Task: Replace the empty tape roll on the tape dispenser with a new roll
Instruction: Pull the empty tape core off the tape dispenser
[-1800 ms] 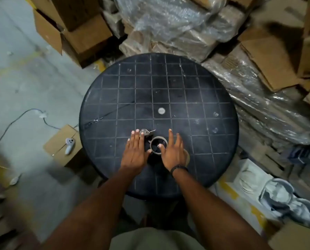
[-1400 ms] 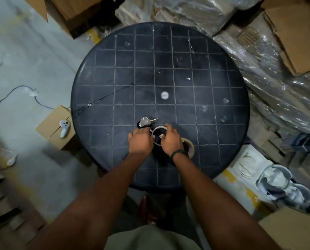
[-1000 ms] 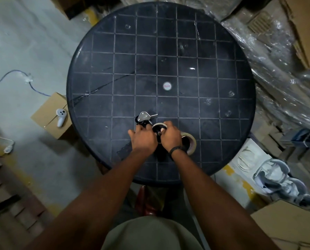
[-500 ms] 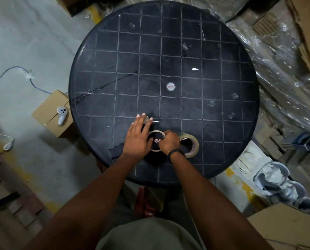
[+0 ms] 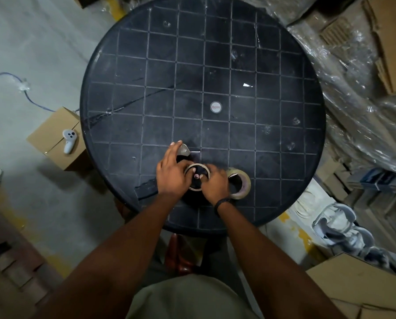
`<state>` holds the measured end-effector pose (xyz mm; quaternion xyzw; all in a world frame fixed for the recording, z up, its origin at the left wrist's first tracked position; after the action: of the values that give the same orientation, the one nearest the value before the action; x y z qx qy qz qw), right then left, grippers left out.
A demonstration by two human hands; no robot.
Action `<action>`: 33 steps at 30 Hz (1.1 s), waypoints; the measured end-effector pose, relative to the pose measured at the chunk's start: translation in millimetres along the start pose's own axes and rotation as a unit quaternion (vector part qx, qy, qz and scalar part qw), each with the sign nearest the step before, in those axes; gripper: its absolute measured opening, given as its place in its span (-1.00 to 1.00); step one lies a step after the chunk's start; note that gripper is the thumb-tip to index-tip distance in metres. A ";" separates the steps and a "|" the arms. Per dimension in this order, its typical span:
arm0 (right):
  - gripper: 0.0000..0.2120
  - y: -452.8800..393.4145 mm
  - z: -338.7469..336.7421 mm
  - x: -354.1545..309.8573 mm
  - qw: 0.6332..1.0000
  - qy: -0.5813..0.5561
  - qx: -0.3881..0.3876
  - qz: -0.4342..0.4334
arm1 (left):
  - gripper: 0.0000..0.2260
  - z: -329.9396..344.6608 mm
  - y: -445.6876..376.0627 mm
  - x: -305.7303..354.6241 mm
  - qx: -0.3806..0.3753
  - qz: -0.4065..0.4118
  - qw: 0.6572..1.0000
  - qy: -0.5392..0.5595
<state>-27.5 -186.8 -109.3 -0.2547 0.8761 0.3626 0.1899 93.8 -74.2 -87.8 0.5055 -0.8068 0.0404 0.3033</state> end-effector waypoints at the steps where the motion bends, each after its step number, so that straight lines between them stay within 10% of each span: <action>1: -0.59 5.6 5.4 10.0 0.998 -0.043 0.018 0.035 | -0.85 -0.4 -0.4 0.3 0.003 -0.006 1.000 -0.004; 7: -0.73 29.9 28.4 26.4 0.965 -0.188 0.082 0.164 | -0.71 -0.7 1.2 4.8 -0.013 -0.003 0.998 -0.053; 22: -0.68 -2.5 10.1 18.5 0.989 -0.073 0.037 0.125 | -0.82 2.6 0.8 2.2 -0.006 -0.002 0.997 -0.074; 33: -0.68 -10.0 -2.9 1.3 0.999 -0.024 0.003 0.049 | -0.56 1.3 2.3 5.7 -0.036 0.010 0.996 -0.084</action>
<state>-23.1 -195.4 -113.5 -0.2022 0.8837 0.3753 0.1933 89.5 -78.1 -85.3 0.4876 -0.8353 -0.0283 0.2525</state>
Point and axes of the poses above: each hand's wrist, its own y-axis away from the middle knuckle, its own z-axis out of the palm, x = y × z, the point moved 10 cm from there along -y, towards the middle knuckle, and after that the axes turned 10 degrees about -z, right-handed, at the moved point
